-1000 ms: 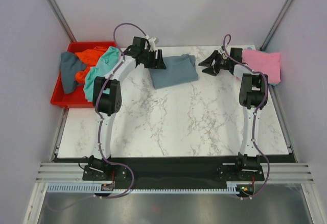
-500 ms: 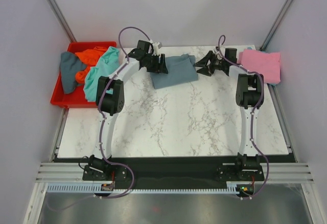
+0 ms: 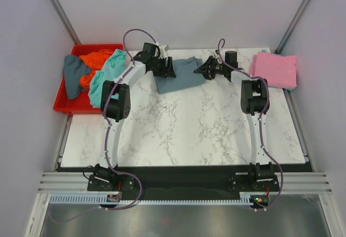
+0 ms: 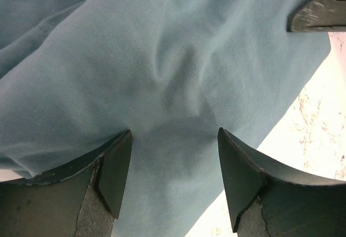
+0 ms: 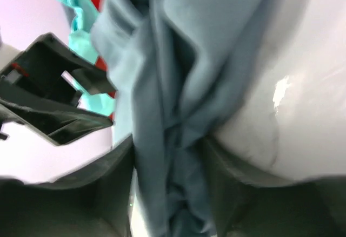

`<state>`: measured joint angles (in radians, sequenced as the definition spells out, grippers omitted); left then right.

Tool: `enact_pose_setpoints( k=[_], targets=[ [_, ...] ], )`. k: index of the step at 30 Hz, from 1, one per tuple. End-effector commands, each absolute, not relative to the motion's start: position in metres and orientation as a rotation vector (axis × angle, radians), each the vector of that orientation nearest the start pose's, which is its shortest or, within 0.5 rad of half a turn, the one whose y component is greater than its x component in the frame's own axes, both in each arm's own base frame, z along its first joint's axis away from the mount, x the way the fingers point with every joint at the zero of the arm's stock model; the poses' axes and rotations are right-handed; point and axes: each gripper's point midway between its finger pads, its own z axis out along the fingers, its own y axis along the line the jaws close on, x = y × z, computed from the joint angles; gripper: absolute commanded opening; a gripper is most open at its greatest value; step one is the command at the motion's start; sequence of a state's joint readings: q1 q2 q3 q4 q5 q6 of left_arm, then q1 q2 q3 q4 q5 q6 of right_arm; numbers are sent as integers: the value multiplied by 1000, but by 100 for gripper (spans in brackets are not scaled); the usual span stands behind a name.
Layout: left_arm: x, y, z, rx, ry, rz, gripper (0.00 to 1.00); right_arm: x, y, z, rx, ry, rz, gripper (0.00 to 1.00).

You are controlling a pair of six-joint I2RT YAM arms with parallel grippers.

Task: Fold and stack the t-shirts
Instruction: Neatly place the folded tshirt to the corner

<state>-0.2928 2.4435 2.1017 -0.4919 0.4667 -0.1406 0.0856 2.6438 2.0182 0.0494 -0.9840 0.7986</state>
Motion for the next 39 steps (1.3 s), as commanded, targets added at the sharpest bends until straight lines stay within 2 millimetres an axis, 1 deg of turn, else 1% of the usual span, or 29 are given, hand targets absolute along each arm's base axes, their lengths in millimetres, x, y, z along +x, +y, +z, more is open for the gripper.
enact_pose_setpoints(
  k=[1, 3, 5, 7, 8, 9, 11, 12, 13, 14, 15, 16, 17, 18, 20, 21, 22, 23, 24, 26, 27, 29, 30, 32, 33, 35, 36, 37, 39],
  targets=[
    [551, -253, 67, 390, 2368, -783, 72, 576, 223, -12, 251, 2325, 1487, 53],
    [551, -251, 67, 387, 2370, -774, 72, 577, 227, -13, 250, 2320, 1490, 31],
    [551, -250, 68, 387, 2370, -765, 72, 577, 233, -12, 241, 2315, 1505, 29],
    [550, -249, 70, 396, 2367, -760, 72, 576, 239, -12, 232, 2309, 1516, 30],
    [550, -249, 70, 397, 2367, -753, 72, 577, 240, -9, 225, 2298, 1525, 27],
    [550, -248, 71, 401, 2366, -747, 72, 577, 243, -7, 210, 2288, 1533, 16],
    [550, -246, 78, 406, 2356, -733, 72, 580, 244, 3, 192, 2268, 1532, 4],
    [553, -244, 84, 417, 2340, -714, 72, 580, 243, 7, 178, 2259, 1528, 0],
    [557, -240, 88, 406, 2334, -658, 73, 583, 243, 23, 149, 2234, 1522, 0],
    [560, -236, 106, 394, 2307, -624, 76, 584, 241, 30, 137, 2222, 1515, 0],
    [563, -232, 116, 381, 2291, -595, 77, 589, 233, 39, 106, 2198, 1487, 0],
    [567, -225, 127, 365, 2270, -544, 77, 594, 227, 57, 84, 2173, 1454, 0],
    [567, -221, 148, 368, 2236, -517, 78, 595, 220, 64, 84, 2189, 1415, 0],
    [567, -217, 160, 365, 2218, -489, 78, 601, 209, 85, 57, 2154, 1368, 0],
    [566, -202, 174, 326, 2210, -422, 78, 600, 191, 88, 40, 2192, 1261, 0],
    [560, -198, 189, 336, 2189, -403, 78, 602, 176, 91, 48, 2193, 1217, 0],
    [558, -192, 194, 328, 2186, -378, 78, 601, 167, 101, 11, 2180, 1163, 0],
    [554, -189, 198, 325, 2186, -365, 78, 597, 159, 101, 23, 2203, 1147, 0],
    [546, -185, 203, 324, 2187, -357, 78, 598, 145, 112, 24, 2188, 1112, 0],
    [538, -180, 204, 334, 2200, -375, 77, 591, 134, 112, 3, 2216, 1040, 0],
    [528, -178, 198, 344, 2226, -379, 77, 594, 111, 124, 18, 2197, 995, 0],
    [518, -176, 187, 358, 2262, -382, 76, 590, 98, 129, -1, 2209, 933, 0],
    [511, -173, 177, 352, 2294, -384, 75, 589, 87, 143, 2, 2191, 907, 0],
    [500, -175, 175, 357, 2314, -421, 75, 584, 75, 147, 22, 2199, 869, 0],
    [494, -177, 170, 350, 2333, -443, 75, 582, 64, 159, 22, 2181, 836, 0],
    [487, -184, 175, 360, 2328, -507, 75, 577, 53, 163, 40, 2184, 805, 0],
    [483, -186, 174, 358, 2335, -531, 75, 577, 42, 166, 59, 2181, 776, 0],
    [480, -190, 177, 364, 2331, -564, 75, 575, 35, 175, 58, 2168, 756, 0],
    [476, -192, 176, 359, 2336, -591, 76, 574, 21, 183, 75, 2155, 724, 0]
  ],
)
